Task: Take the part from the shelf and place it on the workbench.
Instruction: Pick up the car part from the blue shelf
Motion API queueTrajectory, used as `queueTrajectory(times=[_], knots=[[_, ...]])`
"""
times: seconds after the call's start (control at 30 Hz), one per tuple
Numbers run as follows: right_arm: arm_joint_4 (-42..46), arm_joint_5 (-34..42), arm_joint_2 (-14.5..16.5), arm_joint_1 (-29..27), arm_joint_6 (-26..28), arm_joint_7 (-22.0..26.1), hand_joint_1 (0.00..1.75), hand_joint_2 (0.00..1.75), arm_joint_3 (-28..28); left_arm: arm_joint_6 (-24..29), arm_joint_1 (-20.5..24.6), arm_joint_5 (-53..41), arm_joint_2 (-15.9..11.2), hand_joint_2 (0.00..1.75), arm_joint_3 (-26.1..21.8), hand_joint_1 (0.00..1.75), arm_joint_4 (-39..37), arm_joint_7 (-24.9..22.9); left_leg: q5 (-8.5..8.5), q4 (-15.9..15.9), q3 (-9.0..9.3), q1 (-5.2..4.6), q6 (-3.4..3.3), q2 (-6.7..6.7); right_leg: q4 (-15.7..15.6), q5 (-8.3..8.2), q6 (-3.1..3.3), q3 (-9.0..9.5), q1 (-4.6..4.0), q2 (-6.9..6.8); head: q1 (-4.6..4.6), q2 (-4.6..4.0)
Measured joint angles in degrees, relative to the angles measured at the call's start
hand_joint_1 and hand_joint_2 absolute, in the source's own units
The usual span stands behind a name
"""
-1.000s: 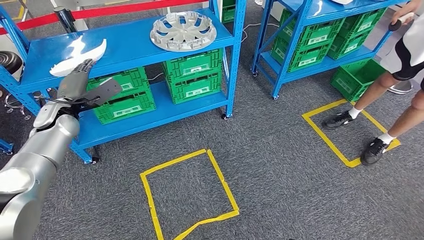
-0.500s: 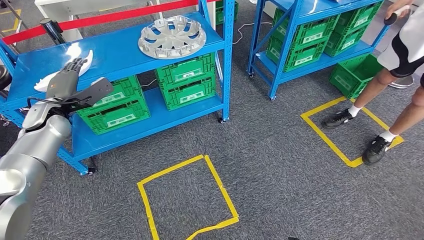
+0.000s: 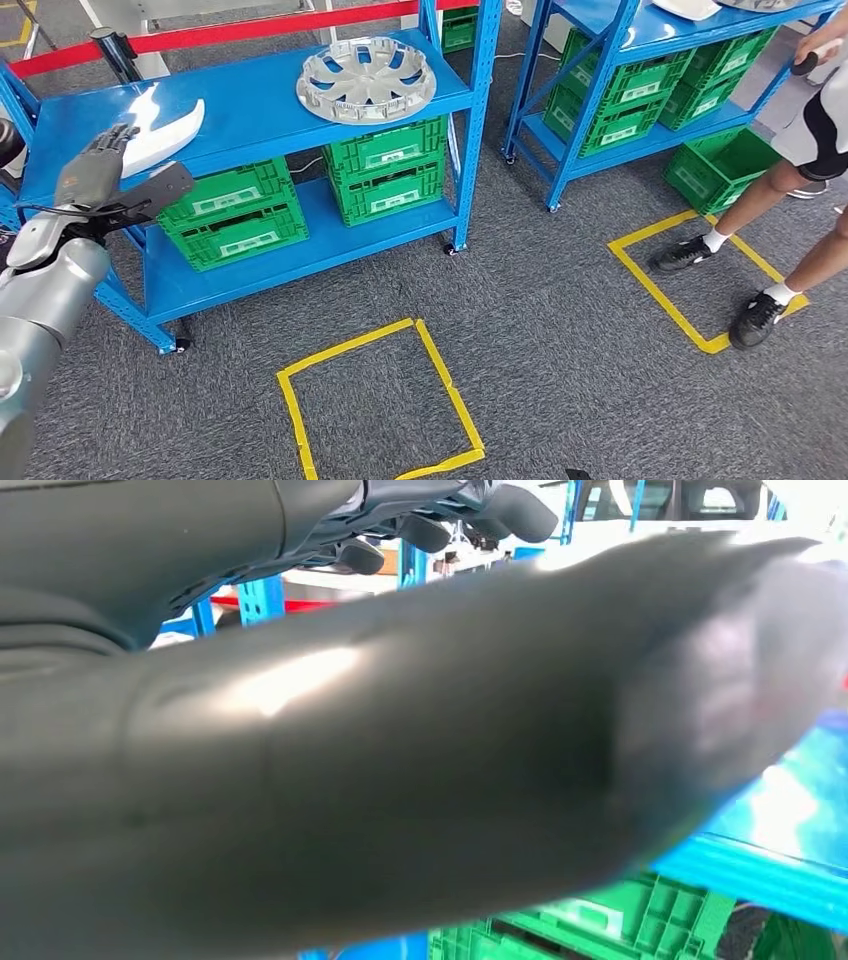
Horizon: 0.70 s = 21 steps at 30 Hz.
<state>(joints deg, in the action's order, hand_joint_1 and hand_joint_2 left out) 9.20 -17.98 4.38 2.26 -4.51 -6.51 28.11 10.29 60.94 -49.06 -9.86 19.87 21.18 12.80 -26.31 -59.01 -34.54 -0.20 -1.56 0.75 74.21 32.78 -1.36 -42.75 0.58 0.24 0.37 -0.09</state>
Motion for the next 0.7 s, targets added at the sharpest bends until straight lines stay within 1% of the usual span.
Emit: queueTrajectory(times=[0.03,0.07,0.1,0.13,0.17,0.2,0.23,0.27,0.3,0.33,0.37,0.43,0.47,0.5,0.53,0.57,0.6,0.63,0.67,0.7], knots=[[0.0,0.08,-0.01,-0.02,-0.08,0.0,0.0,0.0,0.0,-0.02,0.0,-0.01,0.22,0.0,0.28,0.0,0.0,-0.2,-0.37,-0.01,0.5,-0.13,0.01,0.08,-2.35,-1.98,0.45,0.32,-0.2,0.0,0.01,0.0],[0.0,0.12,-0.02,-0.01,-0.12,0.01,0.0,0.0,0.0,-0.02,0.05,-0.01,0.39,0.0,0.48,0.0,0.01,-0.32,-0.75,-0.02,1.04,-0.24,0.05,0.1,-6.1,-4.69,1.03,1.46,-0.46,-0.01,0.0,0.0],[0.0,0.14,-0.08,0.0,-0.14,0.01,0.0,0.0,0.0,-0.02,0.13,-0.01,0.52,0.0,0.61,0.0,0.0,-0.38,-1.16,-0.05,1.54,-0.39,0.19,0.08,-9.85,-6.75,1.61,2.76,-0.81,-0.05,-0.02,0.0],[0.0,0.15,-0.13,0.05,-0.15,0.02,0.0,0.0,0.0,-0.02,0.23,-0.01,0.61,0.0,0.73,0.0,-0.02,-0.42,-1.52,-0.03,1.89,-0.49,0.4,0.09,-12.69,-7.62,1.99,3.82,-1.1,-0.07,-0.03,0.0],[0.0,0.15,-0.17,0.06,-0.15,0.02,0.0,0.0,0.0,-0.02,0.33,-0.01,0.66,0.0,0.85,0.0,-0.03,-0.44,-1.85,0.07,2.13,-0.56,0.68,0.08,-14.44,-7.89,2.26,4.58,-1.29,-0.09,-0.04,0.0],[0.0,0.15,-0.22,0.04,-0.16,0.01,0.0,0.0,0.0,-0.02,0.38,-0.01,0.69,0.0,0.99,0.0,-0.07,-0.44,-1.86,-0.1,2.3,-0.61,1.04,0.07,-15.14,-7.6,2.45,4.97,-1.37,-0.07,-0.04,0.0],[0.0,0.15,-0.22,0.0,-0.16,0.01,0.0,0.0,0.01,-0.02,0.43,-0.01,0.72,0.0,1.12,0.0,-0.07,-0.43,-1.84,-0.24,2.5,-0.62,1.42,0.1,-15.43,-7.6,2.63,5.45,-1.27,-0.03,-0.03,0.0],[0.0,0.15,-0.22,-0.06,-0.17,0.01,0.0,0.0,0.01,-0.02,0.43,-0.01,0.74,0.0,1.22,0.0,-0.07,-0.42,-1.97,-0.58,2.65,-0.59,1.79,0.05,-15.73,-8.06,2.9,6.05,-1.13,-0.05,-0.04,0.0],[0.0,0.15,-0.23,-0.07,-0.17,0.01,0.0,0.0,0.02,-0.02,0.49,0.0,0.76,0.0,1.32,0.0,-0.08,-0.4,-2.31,-1.51,2.55,-0.55,2.15,0.0,-15.91,-8.21,3.21,6.59,-0.97,-0.04,-0.13,0.0],[0.0,0.15,-0.23,-0.03,-0.18,0.02,0.0,0.0,0.04,-0.02,0.63,0.0,0.77,0.0,1.4,0.0,-0.08,-0.39,-3.25,-3.06,1.88,-0.47,2.49,-0.05,-15.96,-8.13,3.45,7.09,-0.81,-0.05,-0.21,0.0],[0.0,0.15,-0.23,0.02,-0.19,0.02,0.0,0.0,0.05,-0.02,0.74,0.01,0.77,0.0,1.48,0.0,-0.09,-0.39,-4.53,-5.59,0.49,-0.3,2.77,-0.13,-15.99,-7.96,3.6,7.4,-0.72,-0.05,-0.3,0.0],[0.0,0.21,-0.25,0.04,-0.31,0.03,0.0,0.0,0.11,-0.04,0.8,0.02,0.77,0.0,1.62,0.0,-0.22,-0.4,-7.19,-11.97,-3.56,0.07,3.34,-0.22,-15.96,-7.46,3.73,7.79,-0.61,0.01,-0.39,0.0],[0.0,0.29,-0.25,-0.02,-0.44,0.08,0.0,0.0,0.14,-0.07,0.71,0.02,0.77,0.0,1.66,0.0,-0.31,-0.41,-7.65,-13.99,-5.24,0.25,3.52,-0.27,-15.93,-7.17,3.66,8.02,-0.57,0.05,-0.4,0.0],[0.0,0.4,-0.25,-0.11,-0.65,0.19,0.0,0.0,0.17,-0.09,0.62,0.08,0.77,0.0,1.7,0.0,-0.4,-0.42,-7.07,-14.3,-6.12,0.38,3.64,-0.32,-15.88,-6.85,3.56,8.3,-0.52,0.08,-0.39,0.0],[0.0,0.52,-0.25,-0.18,-0.94,0.39,0.0,0.0,0.2,-0.1,0.59,0.17,0.78,0.0,1.76,0.0,-0.46,-0.43,-5.28,-12.57,-5.95,0.46,3.66,-0.38,-15.83,-6.5,3.41,8.7,-0.47,0.1,-0.4,0.0],[0.0,0.64,-0.25,-0.22,-1.24,0.64,0.0,0.0,0.24,-0.11,0.62,0.27,0.78,0.0,1.87,0.0,-0.5,-0.44,-2.64,-9.22,-4.9,0.5,3.63,-0.43,-15.78,-6.11,3.23,9.17,-0.41,0.12,-0.39,0.0],[0.0,0.74,-0.25,-0.23,-1.54,0.9,0.0,0.0,0.27,-0.11,0.67,0.39,0.8,0.0,2.0,0.0,-0.52,-0.45,-0.42,-5.55,-3.57,0.47,3.55,-0.46,-15.73,-5.74,3.0,9.65,-0.37,0.12,-0.38,0.0],[0.0,0.84,-0.25,-0.16,-1.77,1.08,0.0,0.0,0.32,-0.13,0.79,0.46,0.84,0.0,2.17,0.0,-0.57,-0.52,0.59,-2.4,-2.42,0.34,3.37,-0.54,-15.7,-5.41,2.72,9.98,-0.36,0.13,-0.41,0.0],[0.0,0.92,-0.26,-0.1,-1.91,1.19,0.0,0.0,0.41,-0.16,0.88,0.5,0.92,0.0,2.37,0.0,-0.62,-0.62,1.1,-0.42,-1.57,0.19,3.03,-0.59,-15.72,-5.14,2.39,10.16,-0.37,0.1,-0.42,0.0],[0.0,0.98,-0.26,-0.07,-2.01,1.22,0.0,0.0,0.52,-0.17,0.94,0.53,1.04,0.0,2.54,0.0,-0.66,-0.76,0.85,0.36,-1.2,0.05,2.58,-0.63,-15.58,-5.04,2.02,10.27,-0.41,0.07,-0.41,0.0]])
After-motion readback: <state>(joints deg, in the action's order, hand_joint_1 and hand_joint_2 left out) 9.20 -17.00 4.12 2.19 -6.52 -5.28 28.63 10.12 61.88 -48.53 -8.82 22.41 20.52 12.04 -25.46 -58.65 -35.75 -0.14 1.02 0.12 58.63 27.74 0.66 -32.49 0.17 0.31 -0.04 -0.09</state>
